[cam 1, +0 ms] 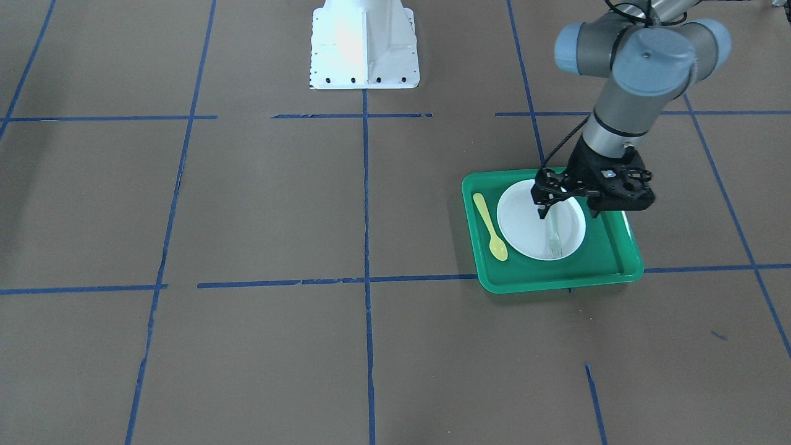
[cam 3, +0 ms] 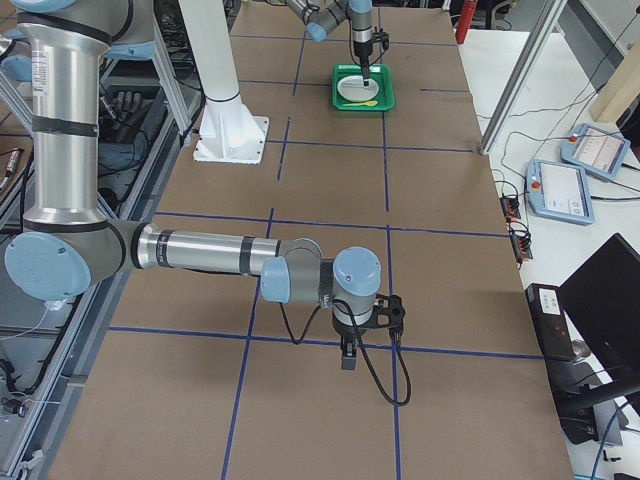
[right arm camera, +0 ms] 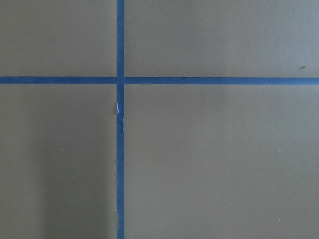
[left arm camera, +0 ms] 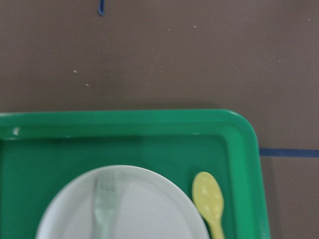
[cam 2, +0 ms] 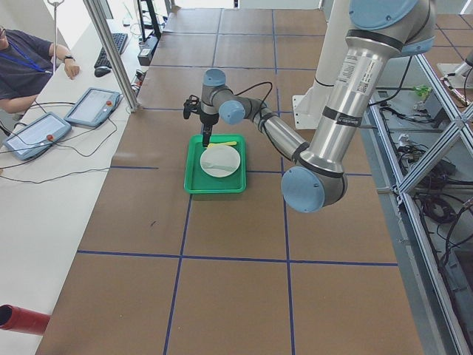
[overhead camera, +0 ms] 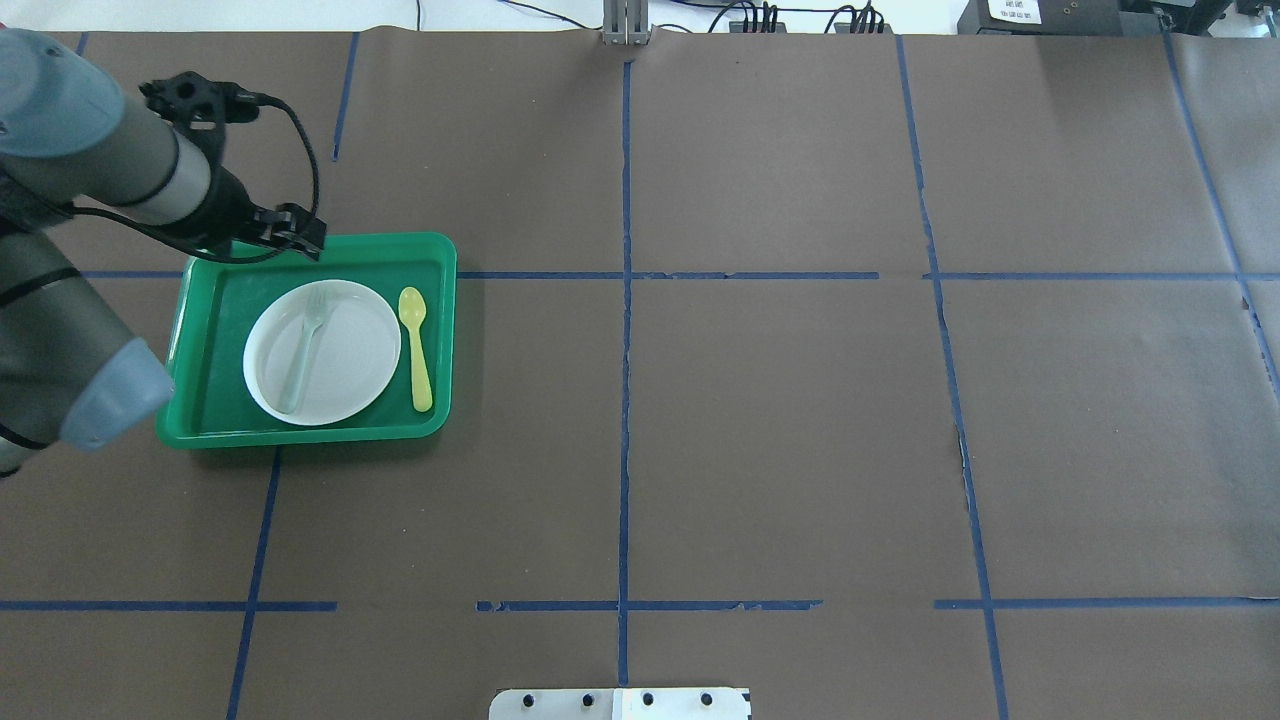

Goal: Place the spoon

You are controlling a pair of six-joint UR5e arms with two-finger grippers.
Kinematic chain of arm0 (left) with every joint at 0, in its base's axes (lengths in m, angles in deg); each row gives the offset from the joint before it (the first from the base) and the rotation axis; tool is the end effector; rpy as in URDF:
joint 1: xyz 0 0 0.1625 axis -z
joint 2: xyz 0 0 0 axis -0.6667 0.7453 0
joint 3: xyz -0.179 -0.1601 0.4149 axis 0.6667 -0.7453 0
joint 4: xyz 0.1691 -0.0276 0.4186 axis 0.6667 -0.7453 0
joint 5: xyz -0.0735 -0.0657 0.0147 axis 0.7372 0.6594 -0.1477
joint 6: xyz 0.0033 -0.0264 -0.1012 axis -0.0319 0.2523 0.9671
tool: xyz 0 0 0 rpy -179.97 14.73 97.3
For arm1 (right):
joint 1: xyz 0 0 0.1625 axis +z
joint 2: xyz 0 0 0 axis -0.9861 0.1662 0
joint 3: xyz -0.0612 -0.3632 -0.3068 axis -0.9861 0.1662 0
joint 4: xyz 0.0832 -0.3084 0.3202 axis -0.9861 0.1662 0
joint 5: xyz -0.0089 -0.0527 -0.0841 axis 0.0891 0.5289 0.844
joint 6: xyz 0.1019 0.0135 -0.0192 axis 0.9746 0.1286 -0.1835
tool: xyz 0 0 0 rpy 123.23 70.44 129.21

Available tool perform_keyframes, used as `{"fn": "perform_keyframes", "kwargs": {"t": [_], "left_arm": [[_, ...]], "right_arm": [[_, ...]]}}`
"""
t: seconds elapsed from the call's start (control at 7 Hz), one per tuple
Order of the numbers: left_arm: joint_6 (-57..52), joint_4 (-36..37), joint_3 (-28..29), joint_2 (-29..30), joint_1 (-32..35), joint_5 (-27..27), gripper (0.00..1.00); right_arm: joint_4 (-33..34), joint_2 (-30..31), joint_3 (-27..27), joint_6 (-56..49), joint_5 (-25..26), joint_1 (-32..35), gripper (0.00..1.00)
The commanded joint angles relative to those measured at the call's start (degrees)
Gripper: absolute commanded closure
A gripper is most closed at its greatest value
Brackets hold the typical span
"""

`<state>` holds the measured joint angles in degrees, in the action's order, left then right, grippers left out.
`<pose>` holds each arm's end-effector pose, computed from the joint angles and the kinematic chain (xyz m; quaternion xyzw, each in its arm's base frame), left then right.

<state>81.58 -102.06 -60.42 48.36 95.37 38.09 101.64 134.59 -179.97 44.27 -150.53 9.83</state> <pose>0.3152 -0.5739 0.3905 0.1065 0.3756 -0.0023 0.9206 0.0677 -0.4928 0.7357 0.0064 -0.3464 0.0118 0.9380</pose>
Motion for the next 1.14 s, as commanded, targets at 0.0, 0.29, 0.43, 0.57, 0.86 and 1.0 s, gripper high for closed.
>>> {"fn": "perform_keyframes", "kwargs": {"t": [0.0, 0.29, 0.43, 0.57, 0.86, 1.0], "left_arm": [[-26.25, 6.89, -0.4, -5.62, 13.0, 5.27, 0.0], [-48.89, 14.64, 0.56, -10.11, 26.36, 5.37, 0.0], [-50.54, 17.1, 1.61, -13.96, 34.78, 11.28, 0.0], [-52.99, 15.65, 3.01, -18.17, 39.82, 17.52, 0.0], [-58.64, 15.28, 3.03, -22.24, 40.22, 18.11, 0.0], [-58.64, 15.28, 2.68, -23.04, 40.22, 18.37, 0.0]], "right_arm": [[-0.05, 0.04, 0.0, 0.0, 0.0, 0.0, 0.0], [-0.05, -0.05, 0.0, 0.0, 0.0, 0.0, 0.0], [-0.05, -0.05, 0.0, 0.0, 0.09, 0.0, 0.0], [0.04, -0.05, 0.0, 0.0, 0.0, 0.0, 0.0], [-0.05, -0.05, 0.0, 0.0, 0.0, 0.0, 0.0], [0.04, -0.05, 0.0, 0.0, 0.0, 0.0, 0.0]]}}
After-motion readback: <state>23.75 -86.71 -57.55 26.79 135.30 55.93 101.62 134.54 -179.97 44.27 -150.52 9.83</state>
